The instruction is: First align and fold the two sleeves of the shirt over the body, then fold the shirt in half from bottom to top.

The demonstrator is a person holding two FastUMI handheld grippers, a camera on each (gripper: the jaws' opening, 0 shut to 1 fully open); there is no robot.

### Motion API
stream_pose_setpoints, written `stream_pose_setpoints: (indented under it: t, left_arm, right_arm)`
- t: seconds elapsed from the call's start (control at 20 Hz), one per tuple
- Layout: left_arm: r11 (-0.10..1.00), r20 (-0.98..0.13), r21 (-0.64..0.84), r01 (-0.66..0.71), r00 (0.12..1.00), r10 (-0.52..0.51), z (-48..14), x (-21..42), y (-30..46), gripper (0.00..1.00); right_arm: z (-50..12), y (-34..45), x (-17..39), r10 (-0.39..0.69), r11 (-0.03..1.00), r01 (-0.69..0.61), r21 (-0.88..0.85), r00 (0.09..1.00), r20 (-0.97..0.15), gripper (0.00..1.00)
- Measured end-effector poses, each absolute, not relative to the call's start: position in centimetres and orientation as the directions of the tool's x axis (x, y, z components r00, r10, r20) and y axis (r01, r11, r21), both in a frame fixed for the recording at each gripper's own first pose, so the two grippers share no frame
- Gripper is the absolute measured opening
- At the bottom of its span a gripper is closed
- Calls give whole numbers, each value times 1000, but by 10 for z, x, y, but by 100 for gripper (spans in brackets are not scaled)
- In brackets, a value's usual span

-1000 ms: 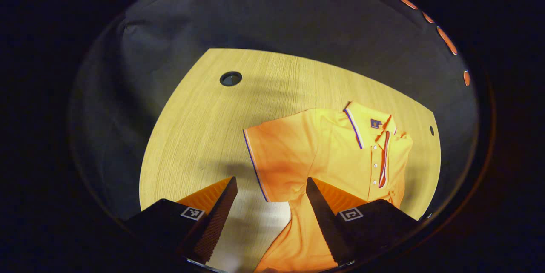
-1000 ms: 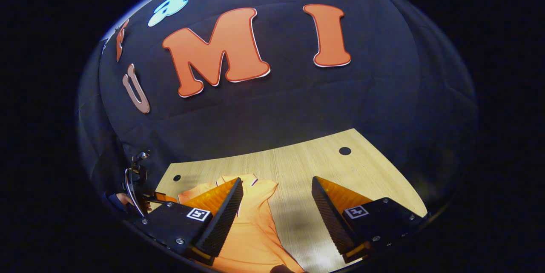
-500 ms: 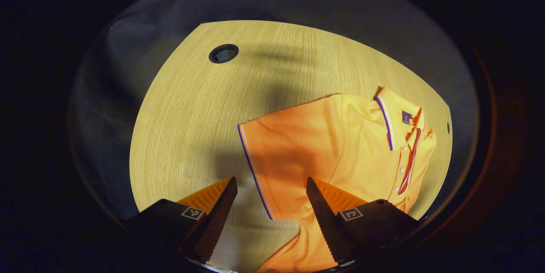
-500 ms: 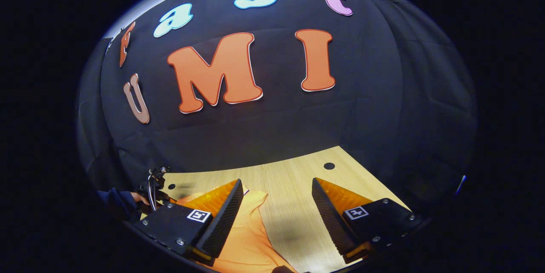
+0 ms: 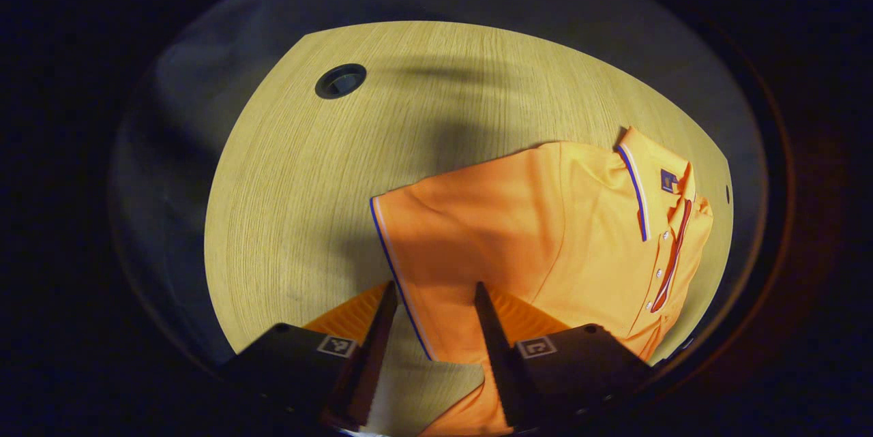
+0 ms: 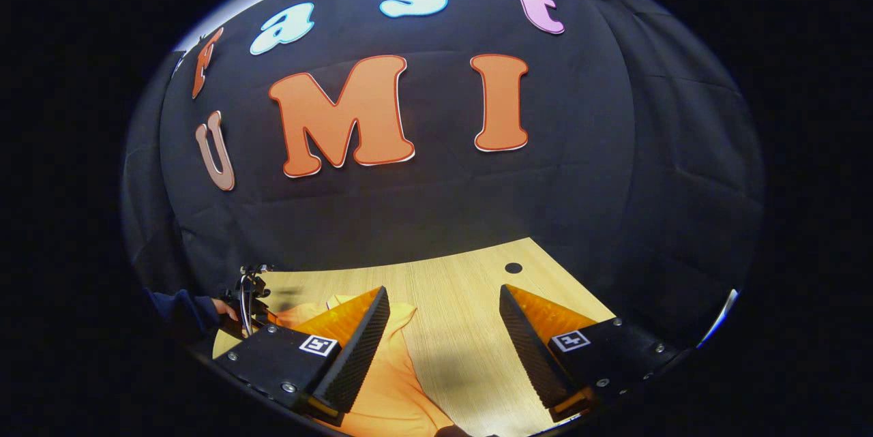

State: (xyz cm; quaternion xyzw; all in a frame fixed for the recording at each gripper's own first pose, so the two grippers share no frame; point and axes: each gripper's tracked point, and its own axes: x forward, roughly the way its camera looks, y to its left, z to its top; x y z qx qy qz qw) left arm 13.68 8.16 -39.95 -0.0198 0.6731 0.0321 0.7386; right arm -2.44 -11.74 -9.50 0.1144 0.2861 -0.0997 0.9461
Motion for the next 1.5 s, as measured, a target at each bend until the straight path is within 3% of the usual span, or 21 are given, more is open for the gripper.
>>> stream_pose_setpoints:
  t: [0.15,0.3,0.35,0.9,1.25,1.35,1.45,1.5]
  left_arm:
    - [999,-993,-16,-52,116,-10,-400,140,76,14]
    - [994,-985,-105,-34,138,-100,-400,141,64,14]
    - [994,-982,-98,-37,164,-91,-392,145,66,3]
    - [983,-948,-91,160,289,-135,-325,168,9,2]
    - [970,-955,-60,234,268,-124,-323,169,-51,5]
    - [960,-943,-115,256,276,-187,-323,169,-82,7]
    - [939,-918,-199,281,282,-279,-317,167,-112,21]
    - [927,-905,-235,291,281,-318,-309,165,-125,22]
  right_arm:
    - [-102,-116,-26,-114,954,251,161,807,-580,98]
    - [-104,-118,-25,-110,957,243,157,808,-579,98]
    - [-105,-118,-25,-108,958,240,157,809,-578,98]
    - [-113,-119,-20,-76,960,216,176,811,-580,98]
    - [-121,-129,-29,-69,960,216,181,803,-592,98]
    - [-123,-133,-31,-72,957,222,185,803,-592,98]
    - [-126,-140,-32,-71,954,228,192,800,-596,98]
    - [-127,-139,-32,-66,954,226,198,800,-596,98]
